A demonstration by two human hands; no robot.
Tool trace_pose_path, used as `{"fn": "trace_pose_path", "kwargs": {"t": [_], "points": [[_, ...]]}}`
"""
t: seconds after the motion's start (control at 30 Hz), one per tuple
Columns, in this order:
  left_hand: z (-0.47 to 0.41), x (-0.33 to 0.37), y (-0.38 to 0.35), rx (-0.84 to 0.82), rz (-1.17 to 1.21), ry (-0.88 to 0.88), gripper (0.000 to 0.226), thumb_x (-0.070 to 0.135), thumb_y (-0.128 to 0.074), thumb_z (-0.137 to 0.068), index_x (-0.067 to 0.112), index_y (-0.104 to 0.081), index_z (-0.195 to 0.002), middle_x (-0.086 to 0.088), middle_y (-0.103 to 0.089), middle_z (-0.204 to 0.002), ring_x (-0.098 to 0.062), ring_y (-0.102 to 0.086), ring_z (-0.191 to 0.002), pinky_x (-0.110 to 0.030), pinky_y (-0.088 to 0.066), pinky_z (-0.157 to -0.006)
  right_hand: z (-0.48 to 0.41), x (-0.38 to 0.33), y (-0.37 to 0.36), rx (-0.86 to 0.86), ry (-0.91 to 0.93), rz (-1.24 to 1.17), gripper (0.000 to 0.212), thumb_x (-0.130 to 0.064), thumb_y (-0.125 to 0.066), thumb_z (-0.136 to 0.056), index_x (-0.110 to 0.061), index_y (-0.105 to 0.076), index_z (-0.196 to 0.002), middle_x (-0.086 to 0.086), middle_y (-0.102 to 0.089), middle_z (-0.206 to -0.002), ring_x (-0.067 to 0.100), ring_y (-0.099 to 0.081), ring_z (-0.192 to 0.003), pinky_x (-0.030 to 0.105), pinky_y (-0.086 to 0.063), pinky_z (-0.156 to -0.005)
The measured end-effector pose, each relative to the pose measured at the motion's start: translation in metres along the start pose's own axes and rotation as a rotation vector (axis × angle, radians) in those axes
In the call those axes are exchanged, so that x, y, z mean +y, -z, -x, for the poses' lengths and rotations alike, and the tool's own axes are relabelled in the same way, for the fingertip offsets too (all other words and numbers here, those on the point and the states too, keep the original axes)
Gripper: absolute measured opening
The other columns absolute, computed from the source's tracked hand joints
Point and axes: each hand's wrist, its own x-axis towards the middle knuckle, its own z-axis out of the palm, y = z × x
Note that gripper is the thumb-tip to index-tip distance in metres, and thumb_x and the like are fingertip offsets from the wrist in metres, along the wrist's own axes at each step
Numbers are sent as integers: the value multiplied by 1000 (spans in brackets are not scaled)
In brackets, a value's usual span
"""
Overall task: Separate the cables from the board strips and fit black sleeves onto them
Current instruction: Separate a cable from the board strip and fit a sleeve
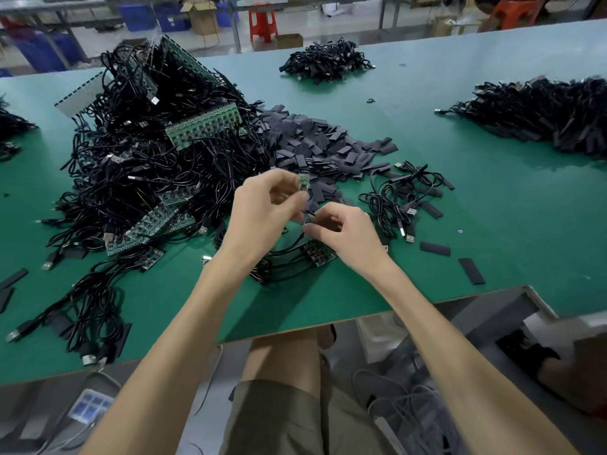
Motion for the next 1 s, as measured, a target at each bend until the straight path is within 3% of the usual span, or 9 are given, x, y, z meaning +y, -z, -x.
{"fn": "trace_pose_path", "kwargs": {"t": [0.17,0.27,0.33,0.4,0.5,0.6,0.77,0.87,1.0], "points": [[-3,46,13,-10,328,-99,21,8,-76,-90,-4,-70,-106,-17,-75,-87,-23,-71,-68,-32,-59,-66,1,1,0,-11,5,-6,12,-26,-80,-90,-14,-78,-93,-11,-69,-77,-8,-56,-61,11,-41,-64],[-11,58,17,-10,533,-85,21,8,-74,-92,-4,-69,-109,-15,-72,-90,-21,-69,-71,-30,-59,-65,1,2,-1,-13,17,-30,21,-14,-74,-94,-10,-76,-115,-2,-71,-98,-9,-57,-68,14,-44,-70],[-18,56,15,-3,656,17,21,6,-73,-92,-4,-68,-110,-14,-73,-93,-20,-69,-71,-29,-60,-66,0,0,1,-2,-12,-139,36,-2,-71,-95,-14,-71,-129,-1,-70,-114,-2,-62,-87,17,-50,-80],[-24,49,6,2,794,171,31,4,-72,-92,-10,-63,-118,-12,-73,-92,-17,-69,-71,-24,-59,-66,-2,-2,3,44,4,-207,49,15,-58,-94,-16,-71,-128,-2,-68,-128,10,-64,-116,23,-52,-98],[-30,34,-13,75,972,326,26,-1,-71,-91,-13,-62,-112,-12,-73,-86,-18,-72,-73,-22,-61,-68,-2,-7,4,82,14,-327,63,29,-40,-86,-13,-70,-123,3,-73,-121,10,-66,-119,22,-49,-104],[-34,15,-28,179,1005,376,22,2,-73,-91,-8,-64,-108,-12,-73,-84,-21,-74,-79,-24,-61,-71,0,-8,5,127,0,-419,52,24,-40,-92,-9,-69,-120,4,-77,-103,10,-73,-101,23,-55,-92],[-40,-16,-32,312,883,516,15,7,-77,-90,2,-67,-100,-6,-72,-76,-14,-68,-62,-22,-56,-57,3,-10,8,195,-50,-554,41,12,-33,-100,1,-67,-118,9,-76,-87,12,-70,-76,25,-57,-64],[-38,-30,-31,259,808,557,17,8,-79,-87,4,-68,-98,-2,-67,-63,-15,-66,-58,-22,-55,-57,3,-12,10,146,-102,-632,33,-8,-36,-107,-3,-68,-117,15,-76,-83,22,-71,-74,31,-58,-67],[-34,-38,-32,190,728,518,36,16,-85,-83,1,-70,-111,0,-70,-74,-14,-67,-63,-25,-55,-65,4,-13,9,54,-145,-540,46,-46,-42,-109,-10,-70,-114,9,-78,-83,15,-67,-67,24,-56,-67]]}}
